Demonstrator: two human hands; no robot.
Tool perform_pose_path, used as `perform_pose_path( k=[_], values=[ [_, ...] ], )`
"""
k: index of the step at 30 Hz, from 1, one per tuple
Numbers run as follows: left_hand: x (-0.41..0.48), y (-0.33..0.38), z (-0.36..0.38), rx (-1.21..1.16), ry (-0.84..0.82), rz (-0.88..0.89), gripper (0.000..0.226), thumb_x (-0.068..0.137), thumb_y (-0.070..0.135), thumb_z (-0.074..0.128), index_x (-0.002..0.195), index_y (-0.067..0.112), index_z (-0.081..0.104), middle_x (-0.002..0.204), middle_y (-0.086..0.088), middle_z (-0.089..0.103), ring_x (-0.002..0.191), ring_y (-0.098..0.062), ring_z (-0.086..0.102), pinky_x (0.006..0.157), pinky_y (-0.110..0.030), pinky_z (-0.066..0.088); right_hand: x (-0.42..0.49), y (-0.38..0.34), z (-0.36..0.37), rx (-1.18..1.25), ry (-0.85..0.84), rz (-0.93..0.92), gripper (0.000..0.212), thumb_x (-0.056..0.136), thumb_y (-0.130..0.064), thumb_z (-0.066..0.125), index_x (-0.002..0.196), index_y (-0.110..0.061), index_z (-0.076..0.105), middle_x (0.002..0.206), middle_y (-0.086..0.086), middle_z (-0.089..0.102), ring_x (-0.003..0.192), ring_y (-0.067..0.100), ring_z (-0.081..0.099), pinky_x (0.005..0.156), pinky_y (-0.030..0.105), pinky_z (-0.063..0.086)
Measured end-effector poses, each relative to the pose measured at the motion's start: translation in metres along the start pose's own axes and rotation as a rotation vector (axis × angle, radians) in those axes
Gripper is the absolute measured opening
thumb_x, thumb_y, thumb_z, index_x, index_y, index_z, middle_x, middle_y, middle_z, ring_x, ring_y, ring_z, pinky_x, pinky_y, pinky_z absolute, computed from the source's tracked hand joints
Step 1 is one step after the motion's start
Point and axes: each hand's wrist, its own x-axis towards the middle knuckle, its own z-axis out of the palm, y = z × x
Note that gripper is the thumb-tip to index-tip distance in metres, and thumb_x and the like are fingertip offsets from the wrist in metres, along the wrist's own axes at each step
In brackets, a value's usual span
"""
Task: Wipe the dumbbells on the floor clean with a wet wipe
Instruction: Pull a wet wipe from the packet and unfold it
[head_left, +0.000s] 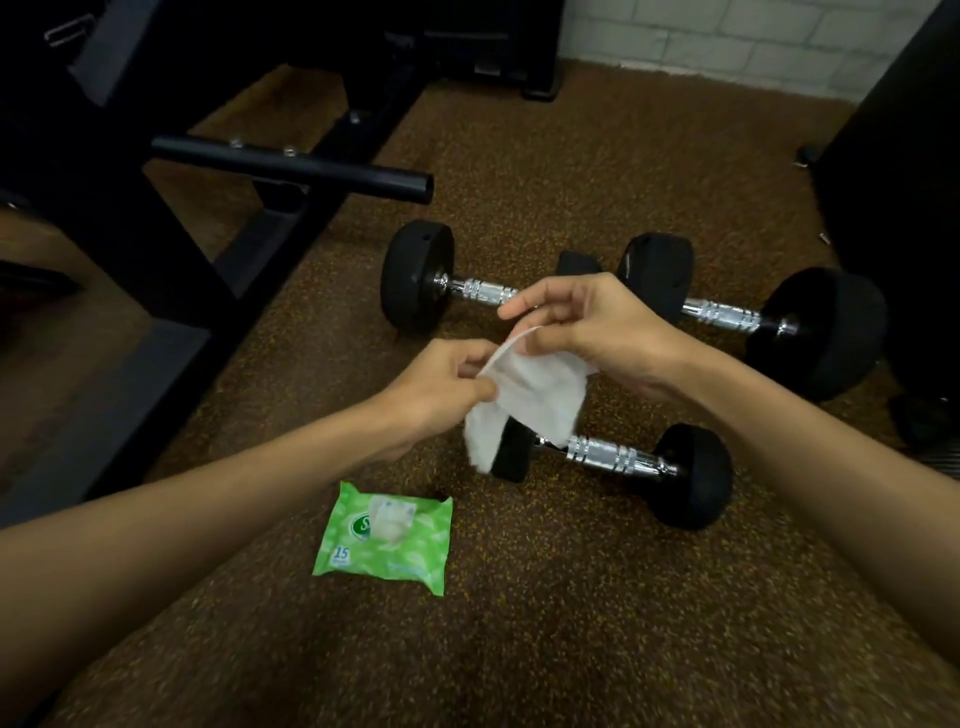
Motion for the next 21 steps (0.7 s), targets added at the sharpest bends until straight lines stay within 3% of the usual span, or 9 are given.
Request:
perform_pose_path(
  k=[3,5,8,11,14,17,21],
  values=[
    [-0.003,-0.004,-0.002,-0.047,-0.075,-0.094,0.03,0.091,-0.002,0.053,0.115,0.011,0.064,0.103,-0.009,0.072,0.094,-0.015,0.069,0.084,-0.024,0.053,0.003,0.002,-0.006,-0.016,0.134,0.019,0.026,0.08,0.003,0.069,0.104,-0.006,0.067,0.088,0.008,0.071,0.078,0.01,0.067,0.071,0.023,0.055],
    [-0.005,-0.005,-0.005,-0.174,-0.094,-0.132,0.029,0.091,0.004,0.056,0.118,0.013,0.062,0.103,-0.01,0.073,0.091,-0.017,0.071,0.079,-0.027,0.057,0.002,0.009,-0.007,0.087,0.161,0.083,0.029,0.08,-0.005,0.072,0.108,-0.007,0.066,0.092,0.007,0.071,0.083,0.014,0.068,0.077,0.029,0.055],
    [-0.006,-0.005,-0.01,-0.321,-0.049,-0.18,0.027,0.093,0.014,0.056,0.12,0.011,0.062,0.102,-0.014,0.073,0.091,-0.019,0.072,0.069,-0.028,0.06,-0.006,0.021,-0.004,0.224,0.01,0.275,0.037,0.08,-0.022,0.071,0.116,-0.016,0.064,0.099,0.0,0.07,0.09,0.015,0.067,0.082,0.032,0.053],
    [-0.004,-0.005,-0.016,-0.431,-0.004,-0.261,0.031,0.095,0.025,0.054,0.119,0.008,0.062,0.101,-0.014,0.073,0.092,-0.02,0.072,0.075,-0.033,0.059,-0.013,0.032,0.0,0.342,-0.065,0.377,0.035,0.081,-0.015,0.071,0.115,-0.014,0.064,0.091,0.001,0.072,0.078,0.013,0.068,0.073,0.027,0.056],
    [-0.006,-0.01,-0.021,-0.262,-0.085,-0.204,0.036,0.086,0.021,0.067,0.121,0.015,0.061,0.103,-0.009,0.073,0.094,-0.021,0.071,0.074,-0.032,0.06,-0.009,0.029,-0.001,0.389,0.013,0.371,0.026,0.084,0.0,0.067,0.109,-0.004,0.065,0.077,0.005,0.067,0.06,0.009,0.06,0.06,0.021,0.054],
    [-0.007,-0.013,-0.018,-0.077,-0.103,-0.138,0.054,0.073,0.007,0.077,0.12,0.025,0.058,0.099,-0.004,0.073,0.089,-0.018,0.07,0.068,-0.032,0.056,-0.004,0.019,-0.002,0.327,0.08,0.395,0.028,0.087,0.0,0.062,0.115,0.001,0.06,0.07,0.009,0.06,0.049,0.009,0.055,0.052,0.021,0.051],
    [-0.004,-0.014,-0.008,-0.123,-0.024,-0.148,0.031,0.074,0.008,0.077,0.101,0.012,0.061,0.095,-0.005,0.072,0.095,-0.016,0.068,0.086,-0.038,0.055,-0.001,0.01,0.0,0.258,0.109,0.403,0.034,0.088,-0.002,0.062,0.121,0.002,0.052,0.068,0.01,0.059,0.049,0.013,0.057,0.049,0.024,0.051]
  ],
)
